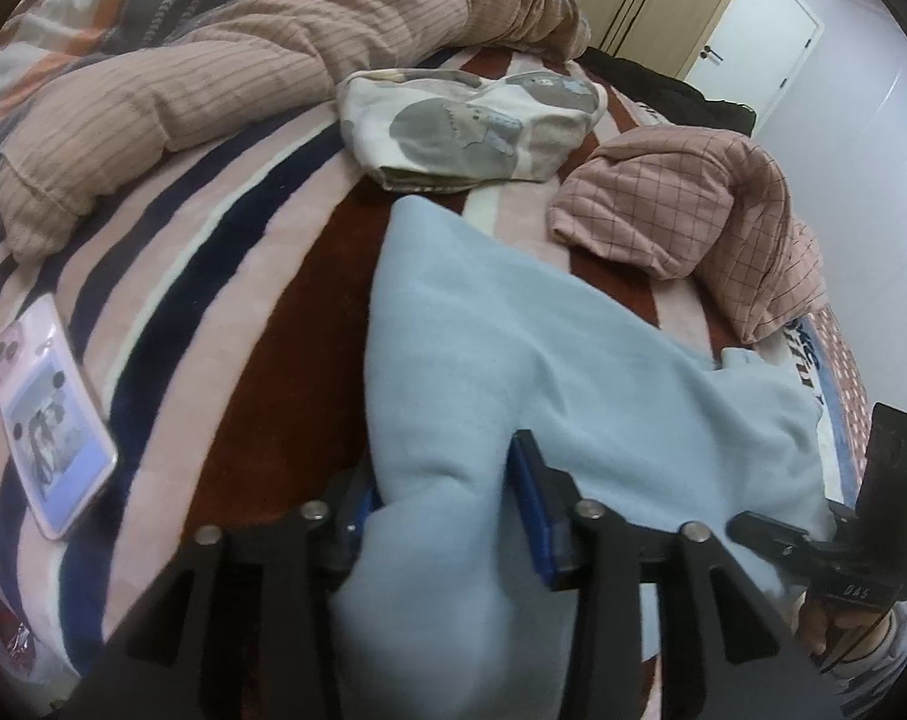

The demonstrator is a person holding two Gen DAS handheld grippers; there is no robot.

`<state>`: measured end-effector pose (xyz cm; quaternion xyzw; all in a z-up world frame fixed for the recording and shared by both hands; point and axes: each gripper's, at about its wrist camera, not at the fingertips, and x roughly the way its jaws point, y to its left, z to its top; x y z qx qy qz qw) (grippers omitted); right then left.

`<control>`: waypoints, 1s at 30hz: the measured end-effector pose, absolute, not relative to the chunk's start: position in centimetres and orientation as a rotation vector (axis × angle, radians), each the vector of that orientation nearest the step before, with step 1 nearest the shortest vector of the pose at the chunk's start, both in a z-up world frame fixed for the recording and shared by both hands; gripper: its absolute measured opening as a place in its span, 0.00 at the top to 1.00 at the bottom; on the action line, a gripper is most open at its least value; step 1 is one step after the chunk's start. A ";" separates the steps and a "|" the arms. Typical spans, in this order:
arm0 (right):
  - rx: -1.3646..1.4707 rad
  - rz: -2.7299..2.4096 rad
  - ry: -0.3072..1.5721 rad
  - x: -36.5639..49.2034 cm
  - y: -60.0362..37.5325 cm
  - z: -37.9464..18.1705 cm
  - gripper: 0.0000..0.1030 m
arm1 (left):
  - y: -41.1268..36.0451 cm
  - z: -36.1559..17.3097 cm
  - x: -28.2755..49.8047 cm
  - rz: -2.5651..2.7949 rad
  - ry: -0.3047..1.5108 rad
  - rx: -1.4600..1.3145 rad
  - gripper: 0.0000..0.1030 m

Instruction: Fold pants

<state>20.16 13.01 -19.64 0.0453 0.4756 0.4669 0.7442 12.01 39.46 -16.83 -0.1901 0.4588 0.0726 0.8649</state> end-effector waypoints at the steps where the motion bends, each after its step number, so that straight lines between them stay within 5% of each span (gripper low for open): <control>1: 0.102 1.022 1.043 20.2 12.9 -19.5 0.65 | 39.5 -16.7 11.8 0.160 0.963 -0.394 0.57; 8: 0.074 0.989 1.002 20.4 11.1 -18.2 0.49 | 39.3 -14.3 10.6 0.264 0.931 -0.314 0.51; 12: 0.051 0.968 0.950 20.2 9.1 -16.5 0.48 | 37.9 -11.3 10.4 0.258 0.857 -0.299 0.50; 14: 0.038 0.951 0.916 20.0 7.9 -15.6 0.48 | 36.4 -9.6 10.4 0.246 0.807 -0.284 0.41; 24: 0.022 0.804 0.694 17.5 -2.7 -9.1 0.34 | 24.0 -1.6 10.6 0.097 0.580 -0.168 0.31; 30: -0.046 0.668 0.530 14.2 -9.2 -4.9 0.26 | 15.4 1.5 9.6 0.030 0.422 -0.099 0.14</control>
